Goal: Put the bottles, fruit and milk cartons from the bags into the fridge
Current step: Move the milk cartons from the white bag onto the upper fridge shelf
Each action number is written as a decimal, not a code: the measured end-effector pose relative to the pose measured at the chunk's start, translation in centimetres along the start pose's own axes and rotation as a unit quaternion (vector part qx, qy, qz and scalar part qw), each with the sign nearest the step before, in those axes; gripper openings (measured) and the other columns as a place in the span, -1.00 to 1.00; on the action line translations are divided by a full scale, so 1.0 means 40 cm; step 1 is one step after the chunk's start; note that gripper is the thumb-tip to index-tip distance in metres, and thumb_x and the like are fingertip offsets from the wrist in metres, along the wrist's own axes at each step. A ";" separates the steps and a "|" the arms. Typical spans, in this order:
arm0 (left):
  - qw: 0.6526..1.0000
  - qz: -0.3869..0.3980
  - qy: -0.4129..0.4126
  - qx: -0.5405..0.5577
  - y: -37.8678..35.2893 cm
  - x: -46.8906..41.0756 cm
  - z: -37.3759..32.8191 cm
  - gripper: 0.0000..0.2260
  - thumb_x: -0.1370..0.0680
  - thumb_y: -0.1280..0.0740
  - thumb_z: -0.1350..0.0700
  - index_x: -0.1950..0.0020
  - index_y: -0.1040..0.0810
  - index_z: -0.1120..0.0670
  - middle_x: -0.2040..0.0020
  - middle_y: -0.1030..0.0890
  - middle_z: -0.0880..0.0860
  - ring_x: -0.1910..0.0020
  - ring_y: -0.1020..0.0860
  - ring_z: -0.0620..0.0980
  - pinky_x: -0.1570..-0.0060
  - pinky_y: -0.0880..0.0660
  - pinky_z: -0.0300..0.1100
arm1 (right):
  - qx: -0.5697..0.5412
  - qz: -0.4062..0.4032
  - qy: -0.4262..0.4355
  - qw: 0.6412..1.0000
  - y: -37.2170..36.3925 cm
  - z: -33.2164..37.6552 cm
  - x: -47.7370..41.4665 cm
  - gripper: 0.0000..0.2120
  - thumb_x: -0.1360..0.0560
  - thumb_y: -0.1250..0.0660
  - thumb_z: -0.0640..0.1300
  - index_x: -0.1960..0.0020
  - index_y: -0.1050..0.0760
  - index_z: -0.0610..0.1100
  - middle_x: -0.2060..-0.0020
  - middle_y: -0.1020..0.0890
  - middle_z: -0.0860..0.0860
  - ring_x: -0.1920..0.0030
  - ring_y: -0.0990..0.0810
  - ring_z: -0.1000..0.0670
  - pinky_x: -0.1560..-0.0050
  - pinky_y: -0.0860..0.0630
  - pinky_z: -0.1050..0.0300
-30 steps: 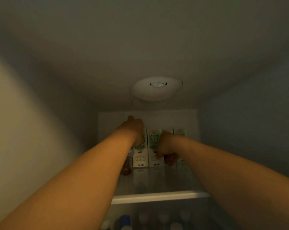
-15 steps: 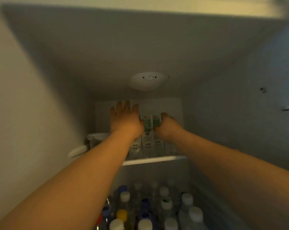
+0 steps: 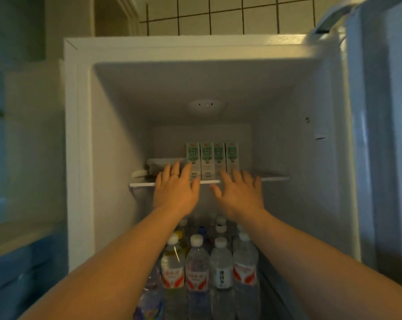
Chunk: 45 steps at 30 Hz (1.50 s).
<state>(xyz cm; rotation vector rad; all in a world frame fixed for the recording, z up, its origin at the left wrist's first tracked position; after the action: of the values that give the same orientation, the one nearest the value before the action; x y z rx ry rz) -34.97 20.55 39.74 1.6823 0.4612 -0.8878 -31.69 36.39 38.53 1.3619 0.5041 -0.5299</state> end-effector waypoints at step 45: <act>0.879 0.385 0.262 0.103 0.467 2.103 -0.465 -0.29 -0.50 0.08 -0.42 -0.62 0.08 -0.22 -0.65 0.12 -0.08 -0.61 0.21 -0.01 -0.55 0.18 0.10 | -0.159 0.383 0.031 0.910 0.162 -0.208 1.999 -0.38 -0.61 0.02 0.30 -0.60 0.08 0.17 -0.60 -0.01 0.13 -0.59 0.11 -0.01 -0.55 0.16 -0.21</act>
<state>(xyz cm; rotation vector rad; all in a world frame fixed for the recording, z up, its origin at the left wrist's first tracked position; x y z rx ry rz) 37.87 20.61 -9.91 2.0662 0.0128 0.1225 34.60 40.44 -7.24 1.1458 0.0674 0.2361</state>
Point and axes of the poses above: each hand's wrist, its own x-axis away from the middle knuckle, its own y-axis out of the back of the hand, z = x × y, the point moved 6 cm from there along -x, towards the middle knuckle
